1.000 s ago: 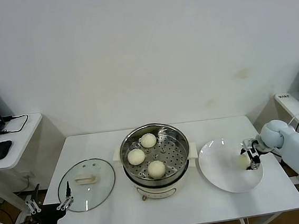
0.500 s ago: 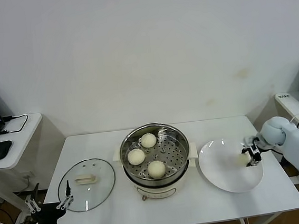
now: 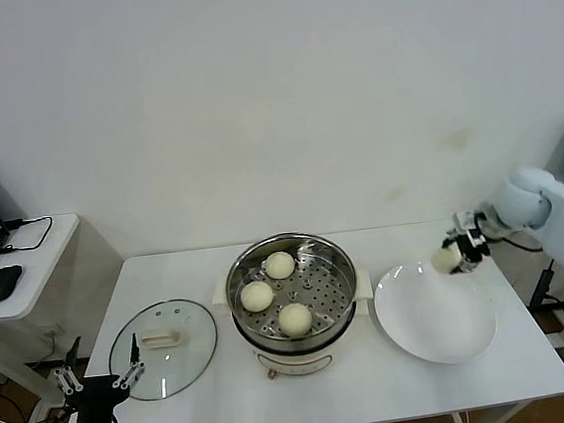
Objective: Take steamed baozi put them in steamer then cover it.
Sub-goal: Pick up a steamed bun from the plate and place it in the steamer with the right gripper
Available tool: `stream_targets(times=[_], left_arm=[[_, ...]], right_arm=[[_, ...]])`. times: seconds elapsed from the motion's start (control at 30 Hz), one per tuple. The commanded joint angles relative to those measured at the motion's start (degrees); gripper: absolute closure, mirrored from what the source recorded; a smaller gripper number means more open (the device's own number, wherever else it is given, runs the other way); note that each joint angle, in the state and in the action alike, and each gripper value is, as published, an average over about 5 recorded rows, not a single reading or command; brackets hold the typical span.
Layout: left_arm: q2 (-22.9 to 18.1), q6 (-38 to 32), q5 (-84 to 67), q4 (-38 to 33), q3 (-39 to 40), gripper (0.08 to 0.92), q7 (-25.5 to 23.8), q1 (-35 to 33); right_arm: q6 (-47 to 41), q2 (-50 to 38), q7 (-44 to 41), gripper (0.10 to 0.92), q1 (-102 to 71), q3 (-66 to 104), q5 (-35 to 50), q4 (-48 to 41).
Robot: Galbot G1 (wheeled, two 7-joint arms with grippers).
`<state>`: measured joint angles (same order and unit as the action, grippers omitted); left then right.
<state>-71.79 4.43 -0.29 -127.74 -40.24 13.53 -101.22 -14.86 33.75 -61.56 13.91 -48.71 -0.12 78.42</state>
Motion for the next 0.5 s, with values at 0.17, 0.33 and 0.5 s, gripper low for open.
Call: stream_targets(times=[0.17,0.33,0.5], left_arm=[[-0.8,0.0,0.0,0.5,0.6,0.177,0.1,0.5],[-1.3,-0.1,-0.1,0.2,0.1,0.177,0.1,0.1],[-1.7,-0.2,-0.1,0.1,-0.3,0.177,0.2,-0.3]], right_arm=[[-16.5,16.5,9.3,0.423,23.2,-19.7,25.6,8.4],[-21.4,22.5,12.6,0.423,20.1,-19.9,29.7,7.3],[-24.1,26.2,14.6,0.423,16.4,-20.4,30.1,5.8]])
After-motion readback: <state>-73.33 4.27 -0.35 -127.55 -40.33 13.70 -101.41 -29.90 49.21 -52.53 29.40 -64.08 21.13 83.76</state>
